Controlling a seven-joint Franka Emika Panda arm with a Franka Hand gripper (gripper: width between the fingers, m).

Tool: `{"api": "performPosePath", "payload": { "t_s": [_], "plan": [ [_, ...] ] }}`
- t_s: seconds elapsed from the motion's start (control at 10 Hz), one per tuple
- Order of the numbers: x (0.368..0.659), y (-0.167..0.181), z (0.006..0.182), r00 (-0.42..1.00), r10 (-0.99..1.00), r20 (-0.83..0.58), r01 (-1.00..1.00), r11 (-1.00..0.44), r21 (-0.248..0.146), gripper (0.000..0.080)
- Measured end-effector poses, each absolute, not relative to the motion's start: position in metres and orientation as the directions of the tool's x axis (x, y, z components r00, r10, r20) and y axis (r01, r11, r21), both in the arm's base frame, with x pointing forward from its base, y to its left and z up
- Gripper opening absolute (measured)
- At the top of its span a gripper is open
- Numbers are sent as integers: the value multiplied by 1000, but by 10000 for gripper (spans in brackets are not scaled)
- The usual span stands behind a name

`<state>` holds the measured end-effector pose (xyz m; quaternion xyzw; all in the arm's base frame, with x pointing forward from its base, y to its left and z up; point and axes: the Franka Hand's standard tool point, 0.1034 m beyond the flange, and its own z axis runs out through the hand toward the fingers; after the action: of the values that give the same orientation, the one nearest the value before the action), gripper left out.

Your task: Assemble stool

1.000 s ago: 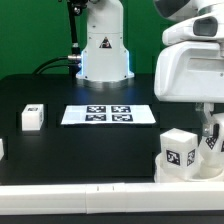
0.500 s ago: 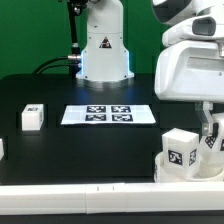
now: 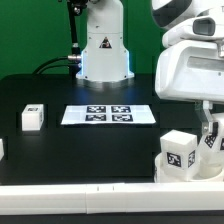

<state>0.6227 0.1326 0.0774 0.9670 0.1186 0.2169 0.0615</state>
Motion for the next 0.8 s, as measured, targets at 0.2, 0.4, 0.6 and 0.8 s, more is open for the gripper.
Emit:
{"api": "performPosePath", "payload": {
  "t_s": [0.2, 0.4, 0.6, 0.8],
  "plan": [
    [622, 134, 77, 855, 273, 440, 217, -960, 175, 324],
    [613, 134, 71, 827, 266, 495, 203, -963, 178, 324],
    [613, 133, 71, 817, 270, 510, 197, -961, 193, 324],
    [613, 132, 71, 817, 268, 510, 195, -962, 194, 324]
  ]
}}
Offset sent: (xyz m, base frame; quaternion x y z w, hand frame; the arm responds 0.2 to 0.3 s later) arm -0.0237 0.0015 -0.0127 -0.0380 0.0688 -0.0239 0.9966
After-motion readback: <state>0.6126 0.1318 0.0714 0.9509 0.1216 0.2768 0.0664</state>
